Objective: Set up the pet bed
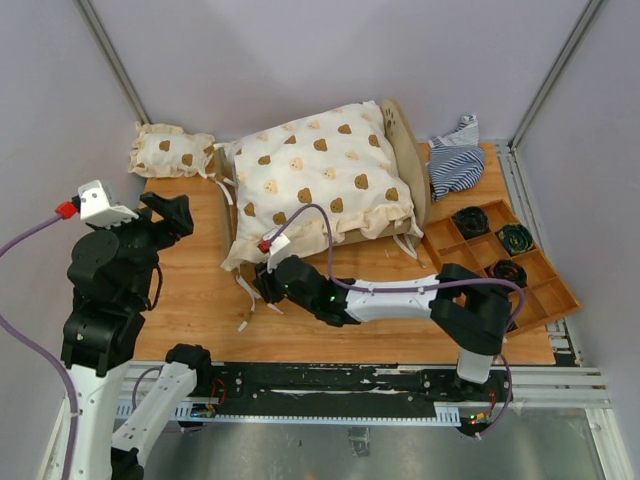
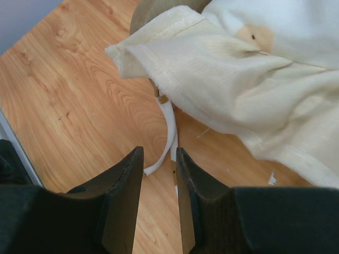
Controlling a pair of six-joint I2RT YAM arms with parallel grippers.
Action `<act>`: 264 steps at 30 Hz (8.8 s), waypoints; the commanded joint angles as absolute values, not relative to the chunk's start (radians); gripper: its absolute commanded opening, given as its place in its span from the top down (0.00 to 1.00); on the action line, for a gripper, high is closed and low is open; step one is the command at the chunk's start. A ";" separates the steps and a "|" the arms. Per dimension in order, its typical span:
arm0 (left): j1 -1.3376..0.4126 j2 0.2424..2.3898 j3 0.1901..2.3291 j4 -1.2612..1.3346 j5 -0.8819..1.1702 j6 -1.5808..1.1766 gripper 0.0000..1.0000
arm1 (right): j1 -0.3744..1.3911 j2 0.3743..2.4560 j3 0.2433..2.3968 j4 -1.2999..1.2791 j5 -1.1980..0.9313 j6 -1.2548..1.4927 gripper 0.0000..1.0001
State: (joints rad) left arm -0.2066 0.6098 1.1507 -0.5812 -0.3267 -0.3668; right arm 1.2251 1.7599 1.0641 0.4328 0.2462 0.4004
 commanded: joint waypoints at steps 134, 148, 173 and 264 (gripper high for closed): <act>-0.207 1.149 1.284 -0.525 -0.117 -0.392 1.00 | 1.080 2.196 1.276 1.569 0.162 -0.446 1.00; -0.207 1.186 1.324 -0.575 -0.136 -0.354 1.00 | 1.053 2.221 1.290 1.565 0.188 -0.416 1.00; -0.206 1.212 1.334 -0.580 -0.109 -0.379 1.00 | 1.127 2.366 1.451 1.572 0.248 -0.138 1.00; -0.182 1.175 1.047 -0.493 -0.191 -0.388 1.00 | 1.129 2.433 1.216 1.483 0.271 -0.020 0.57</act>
